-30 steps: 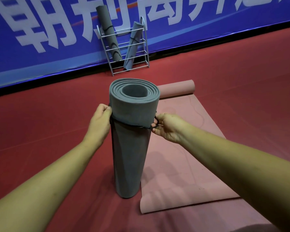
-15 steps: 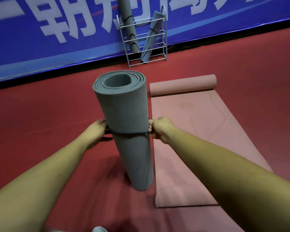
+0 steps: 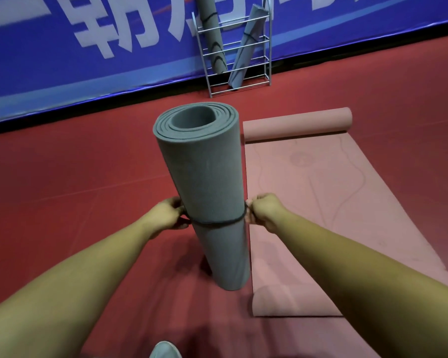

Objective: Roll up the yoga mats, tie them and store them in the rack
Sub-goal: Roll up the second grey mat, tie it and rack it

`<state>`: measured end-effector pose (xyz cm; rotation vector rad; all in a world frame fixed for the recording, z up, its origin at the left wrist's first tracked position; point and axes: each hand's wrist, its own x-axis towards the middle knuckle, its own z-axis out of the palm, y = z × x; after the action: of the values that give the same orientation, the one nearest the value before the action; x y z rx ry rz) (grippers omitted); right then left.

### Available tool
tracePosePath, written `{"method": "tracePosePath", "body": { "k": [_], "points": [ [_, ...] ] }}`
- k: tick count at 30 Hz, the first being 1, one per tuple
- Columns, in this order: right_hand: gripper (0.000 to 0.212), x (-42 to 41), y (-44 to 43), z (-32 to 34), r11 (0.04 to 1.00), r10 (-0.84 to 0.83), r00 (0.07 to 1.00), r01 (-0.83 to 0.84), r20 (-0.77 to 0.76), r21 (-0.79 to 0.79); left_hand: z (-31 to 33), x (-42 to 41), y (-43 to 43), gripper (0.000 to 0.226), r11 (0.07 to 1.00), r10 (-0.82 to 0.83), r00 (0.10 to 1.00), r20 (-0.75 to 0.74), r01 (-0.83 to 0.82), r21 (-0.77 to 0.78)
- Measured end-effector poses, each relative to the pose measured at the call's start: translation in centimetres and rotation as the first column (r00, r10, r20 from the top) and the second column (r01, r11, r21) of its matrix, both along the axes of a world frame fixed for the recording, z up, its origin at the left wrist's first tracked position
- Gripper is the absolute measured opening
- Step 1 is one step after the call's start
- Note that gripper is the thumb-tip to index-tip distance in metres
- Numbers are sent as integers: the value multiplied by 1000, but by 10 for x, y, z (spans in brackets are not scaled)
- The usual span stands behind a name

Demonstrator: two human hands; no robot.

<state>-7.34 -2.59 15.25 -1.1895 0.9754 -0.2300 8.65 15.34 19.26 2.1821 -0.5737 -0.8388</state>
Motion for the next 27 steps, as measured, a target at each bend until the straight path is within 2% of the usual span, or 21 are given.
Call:
{"method": "tracePosePath", "body": {
  "k": [2,5,6,7,9,11,14,17,19,23,27],
  "points": [
    [31,-3,-7,14,999,13,992,-19,128,47,2,-1,1,23,999,34,999,-25,-35,-39],
    [32,-14,-18,32,949,316,937,-311,151,-59,7,0,2,55,989,57,973,-222,-86,-123],
    [41,-19,-21,37,904,427,896,-418,120,-91,9,0,3,63,986,21,953,-302,-70,-153],
    [60,-24,-24,40,854,517,852,-509,79,-104,10,2,3,68,984,-36,931,-364,-31,-178],
    [88,-30,-23,43,778,622,782,-614,27,-133,11,4,3,80,980,-152,910,-386,88,-178],
    [86,-31,-20,40,795,592,805,-572,52,-203,9,5,-1,92,973,-224,926,-306,194,-124],
    [79,-24,-22,28,841,503,858,-460,101,-284,12,12,-21,101,973,-225,959,-173,212,-90],
    [76,-10,-39,24,864,458,879,-404,135,-302,13,27,-51,106,958,-269,963,17,269,-101],
    [76,1,-57,22,877,432,891,-379,138,-296,3,34,-76,97,946,-290,956,38,292,-143],
    [58,34,-95,9,892,404,904,-353,143,-283,-28,56,-123,72,931,-233,972,36,234,-280],
    [53,62,-123,5,916,367,920,-332,138,-226,-28,82,-151,59,928,-203,978,54,210,-308]
  ]
}}
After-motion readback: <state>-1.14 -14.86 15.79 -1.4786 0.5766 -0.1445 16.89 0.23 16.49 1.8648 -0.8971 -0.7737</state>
